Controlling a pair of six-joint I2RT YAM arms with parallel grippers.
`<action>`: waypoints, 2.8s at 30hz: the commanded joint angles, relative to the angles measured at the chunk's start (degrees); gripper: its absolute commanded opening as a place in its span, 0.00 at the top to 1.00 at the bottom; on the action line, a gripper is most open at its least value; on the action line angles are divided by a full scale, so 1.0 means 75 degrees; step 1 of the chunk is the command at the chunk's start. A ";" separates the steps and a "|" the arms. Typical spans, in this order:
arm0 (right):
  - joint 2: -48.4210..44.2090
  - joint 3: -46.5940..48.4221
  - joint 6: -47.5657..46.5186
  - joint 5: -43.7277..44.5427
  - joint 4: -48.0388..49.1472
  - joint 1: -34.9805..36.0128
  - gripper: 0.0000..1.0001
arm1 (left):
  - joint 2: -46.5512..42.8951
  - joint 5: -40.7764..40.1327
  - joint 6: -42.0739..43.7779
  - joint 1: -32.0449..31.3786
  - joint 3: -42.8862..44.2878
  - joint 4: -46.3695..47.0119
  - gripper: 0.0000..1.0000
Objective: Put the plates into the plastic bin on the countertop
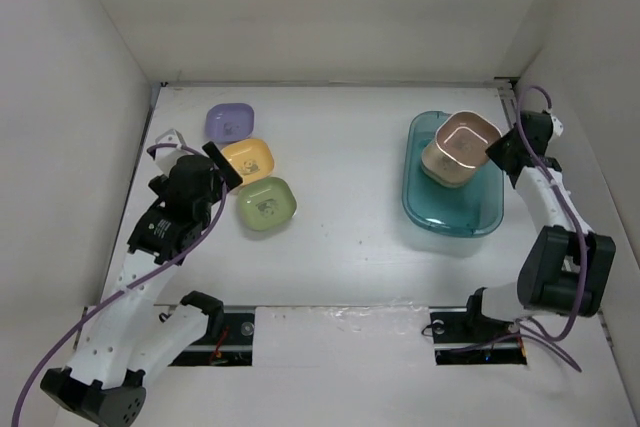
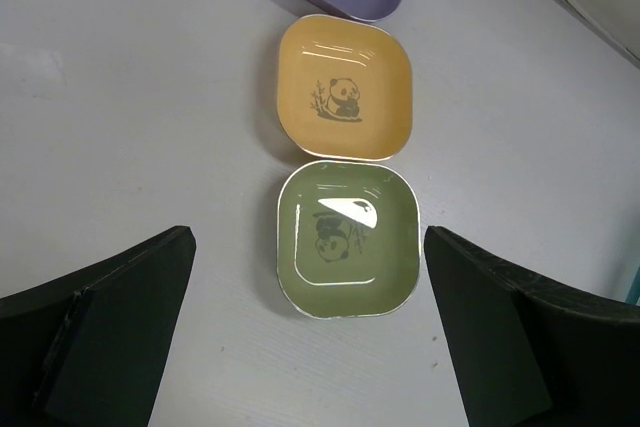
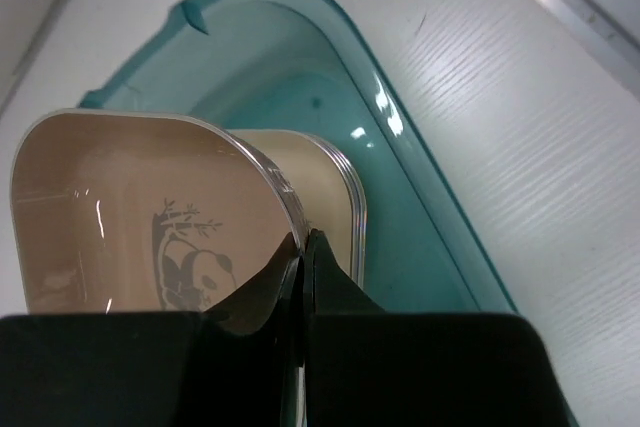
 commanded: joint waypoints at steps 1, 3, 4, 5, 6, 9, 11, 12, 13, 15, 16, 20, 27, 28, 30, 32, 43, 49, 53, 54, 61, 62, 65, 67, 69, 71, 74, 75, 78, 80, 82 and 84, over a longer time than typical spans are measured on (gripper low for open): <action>0.0456 0.0124 0.0295 -0.1036 0.0563 -0.0071 1.00 | -0.0089 0.0078 0.0128 0.0015 0.0119 0.0249 0.00; 0.0541 0.0124 0.0295 -0.1107 0.0563 -0.0002 1.00 | -0.0089 0.0078 0.0198 0.0015 0.0119 0.0319 0.00; 0.0541 0.0124 0.0295 -0.1107 0.0668 -0.0001 1.00 | -0.0089 0.0078 0.0198 0.0015 0.0119 0.0320 0.00; 0.0541 0.0124 0.0295 -0.1107 0.0669 0.0068 0.96 | -0.0089 0.0148 0.0198 0.0015 0.0119 0.0320 0.00; 0.0541 0.0124 0.0295 -0.1107 0.0669 0.0069 0.90 | -0.0089 0.0149 0.0198 0.0015 0.0119 0.0320 0.00; 0.0366 0.0124 0.0295 -0.0862 0.0587 0.0244 0.09 | -0.0089 0.0149 0.0198 0.0015 0.0119 0.0320 0.00; 0.0202 0.0124 0.0295 -0.0616 0.0587 0.0397 0.00 | -0.0089 0.0149 0.0198 0.0015 0.0050 0.0320 0.00; 0.0015 0.0217 0.0226 -0.0511 0.0482 0.0478 0.00 | -0.0008 0.0149 0.0198 0.0015 0.0049 0.0320 0.00; -0.0068 0.0288 0.0109 -0.0278 0.0388 0.0572 0.00 | 0.0109 0.0149 0.0198 0.0015 0.0049 0.0320 0.00; -0.0313 0.0545 -0.0125 -0.0182 0.0248 0.1017 0.00 | 0.0180 0.0149 0.0128 0.0015 0.0049 0.0250 0.00; -0.0384 0.0616 -0.0591 -0.0182 0.0351 0.1250 0.00 | 0.0296 0.0149 0.0128 0.0015 0.0119 0.0249 0.00; -0.0455 0.1119 -0.1649 -0.0557 0.0165 0.3146 0.00 | 0.0368 -0.0142 0.0046 0.0015 0.0119 0.0109 0.00; 0.1136 0.1904 -0.1650 -0.0416 0.0340 0.6922 0.04 | 0.0683 -0.1981 -0.1593 0.0015 0.0518 -0.1331 0.00; 0.1440 0.2265 -0.1580 -0.0416 0.0340 0.7435 0.06 | 0.0684 -0.2089 -0.1757 0.0015 0.0611 -0.1588 0.00; 0.2424 0.2723 -0.1580 -0.0311 0.0271 0.7790 0.07 | 0.0684 -0.2241 -0.2121 0.0015 0.0681 -0.1766 0.00; 0.3080 0.3436 -0.1580 -0.0311 0.0200 0.8119 0.08 | 0.0509 -0.2336 -0.2122 0.0015 0.0682 -0.1766 0.00; 0.6153 0.5527 -0.1767 -0.0147 -0.1089 0.8460 0.33 | 0.0355 -0.2031 -0.1712 0.0015 0.0530 -0.1391 0.00; 0.5792 0.4125 -0.1674 0.0157 -0.0925 0.8297 0.91 | 0.0286 -0.1890 -0.1536 0.0015 0.0530 -0.1227 0.00; 0.4274 0.2708 -0.1580 0.0369 -0.0645 0.8004 1.00 | 0.0286 -0.1821 -0.1467 0.0015 0.0530 -0.1227 0.00; 0.3943 0.2436 -0.1498 0.0474 -0.0574 0.7898 1.00 | 0.0286 -0.1820 -0.1466 0.0015 0.0530 -0.1227 0.00; 0.1845 0.1847 -0.1755 -0.0332 -0.0365 0.6423 1.00 | 0.0286 -0.1738 -0.1326 0.0015 0.0530 -0.1087 0.00; 0.1668 0.1847 -0.1755 -0.0844 -0.0212 0.6189 1.00 | 0.0204 -0.1668 -0.1325 0.0015 0.0530 -0.1087 0.00; 0.1291 0.2045 -0.1580 -0.1270 0.0001 0.5204 1.00 | 0.0122 -0.1668 -0.1325 0.0015 0.0459 -0.1016 0.00; 0.1291 0.2490 -0.1509 -0.1481 0.0001 0.4490 1.00 | 0.0121 -0.1598 -0.1244 0.0015 0.0459 -0.0947 0.00; 0.1442 0.2853 -0.1591 -0.1321 -0.0489 0.3824 1.00 | 0.0121 -0.1516 -0.1174 0.0015 0.0390 -0.0946 0.00; 0.1525 0.3194 -0.1359 -0.0828 -0.1156 0.3341 1.00 | 0.0121 -0.1515 -0.1103 0.0015 0.0389 -0.0864 0.00; 0.0930 0.2214 -0.0739 -0.1178 -0.0821 0.2298 1.00 | 0.0121 -0.1433 -0.1022 0.0015 0.0389 -0.0794 0.00; 0.0684 0.1827 -0.0179 -0.1073 -0.0425 0.2122 1.00 | 0.0121 -0.1341 -0.1021 0.0015 0.0389 -0.0724 0.00; -0.0298 0.0491 0.1028 0.0061 0.0045 0.1536 1.00 | 0.0121 -0.1246 -0.0915 0.0015 0.0389 -0.0641 0.00; -0.0653 0.0021 0.1465 0.0380 0.0211 0.0999 1.00 | 0.0121 -0.1082 -0.0752 0.0015 0.0389 -0.0560 0.00; -0.0841 -0.0402 0.1467 0.0171 0.0515 0.0668 1.00 | 0.0121 -0.1001 -0.0658 0.0015 0.0319 -0.0477 0.00; -0.0726 -0.0322 0.1467 0.0089 0.0516 0.0492 1.00 | 0.0121 -0.0906 -0.0588 0.0015 0.0319 -0.0407 0.00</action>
